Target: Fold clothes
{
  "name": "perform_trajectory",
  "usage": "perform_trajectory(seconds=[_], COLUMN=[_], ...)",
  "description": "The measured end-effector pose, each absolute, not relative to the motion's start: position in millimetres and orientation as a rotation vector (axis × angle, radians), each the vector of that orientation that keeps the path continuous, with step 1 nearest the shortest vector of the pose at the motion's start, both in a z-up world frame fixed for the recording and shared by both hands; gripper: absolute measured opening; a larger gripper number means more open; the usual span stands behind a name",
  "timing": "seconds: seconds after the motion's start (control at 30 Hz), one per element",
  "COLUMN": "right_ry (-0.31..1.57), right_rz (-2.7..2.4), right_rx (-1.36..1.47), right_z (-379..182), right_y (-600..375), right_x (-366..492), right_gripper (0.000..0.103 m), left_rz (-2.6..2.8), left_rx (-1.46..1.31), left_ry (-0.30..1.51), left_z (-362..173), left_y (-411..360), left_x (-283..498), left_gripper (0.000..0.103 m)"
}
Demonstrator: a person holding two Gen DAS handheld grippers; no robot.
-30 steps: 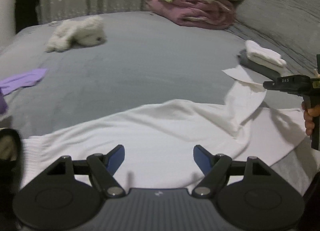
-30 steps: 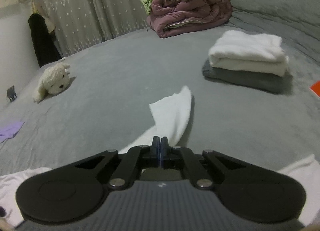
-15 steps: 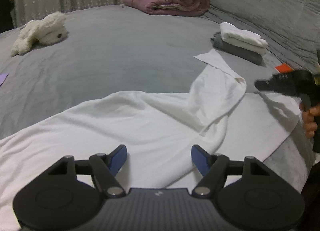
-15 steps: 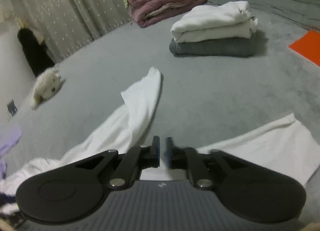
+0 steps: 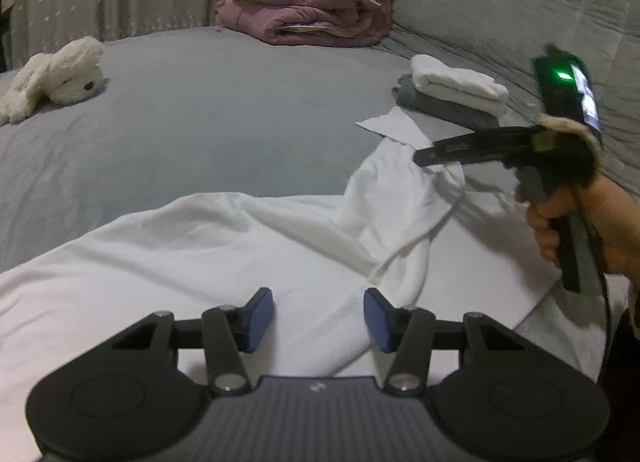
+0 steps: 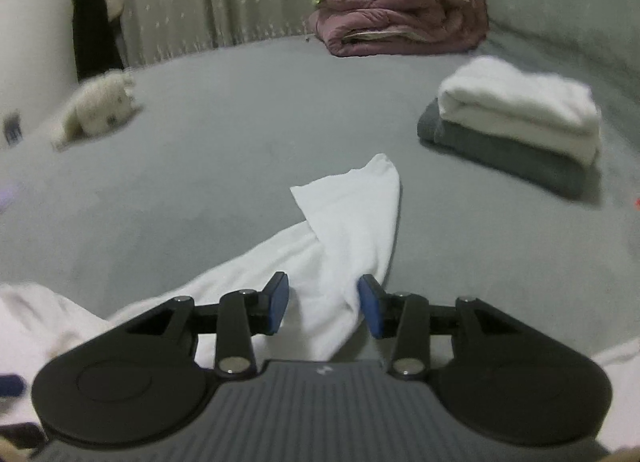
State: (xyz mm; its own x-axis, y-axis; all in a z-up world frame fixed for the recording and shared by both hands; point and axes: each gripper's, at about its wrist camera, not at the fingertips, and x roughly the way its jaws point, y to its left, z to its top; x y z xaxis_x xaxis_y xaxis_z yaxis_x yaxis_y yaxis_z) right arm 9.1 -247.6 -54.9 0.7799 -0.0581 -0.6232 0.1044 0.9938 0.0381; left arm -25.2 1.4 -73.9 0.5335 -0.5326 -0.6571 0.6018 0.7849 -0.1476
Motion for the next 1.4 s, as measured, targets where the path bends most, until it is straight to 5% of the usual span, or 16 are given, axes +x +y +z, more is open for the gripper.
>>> perform_trajectory(seconds=[0.17, 0.4, 0.5, 0.6, 1.4], right_ry=[0.664, 0.639, 0.630, 0.601, 0.282], right_rz=[-0.140, -0.185, -0.190, -0.207, -0.183], right_rx=[0.017, 0.014, 0.022, 0.041, 0.146], right_z=[-64.0, -71.0, -69.0, -62.5, 20.5], right_y=[-249.5, -254.4, -254.5, -254.5, -279.9], right_x=[14.1, 15.2, 14.4, 8.5, -56.3], right_gripper=[0.044, 0.041, 0.012, 0.004, 0.004], left_rz=[-0.707, -0.743, -0.759, -0.758, -0.837], left_rx=[0.116, 0.126, 0.130, 0.135, -0.010], left_ry=[0.748, 0.758, 0.763, 0.761, 0.677], left_z=[-74.2, -74.7, -74.9, -74.0, -46.3], left_y=[0.2, -1.3, -2.0, -0.9, 39.9], left_x=[-29.1, -34.7, -37.1, -38.4, -48.5], left_gripper=[0.052, 0.030, 0.019, 0.005, 0.002])
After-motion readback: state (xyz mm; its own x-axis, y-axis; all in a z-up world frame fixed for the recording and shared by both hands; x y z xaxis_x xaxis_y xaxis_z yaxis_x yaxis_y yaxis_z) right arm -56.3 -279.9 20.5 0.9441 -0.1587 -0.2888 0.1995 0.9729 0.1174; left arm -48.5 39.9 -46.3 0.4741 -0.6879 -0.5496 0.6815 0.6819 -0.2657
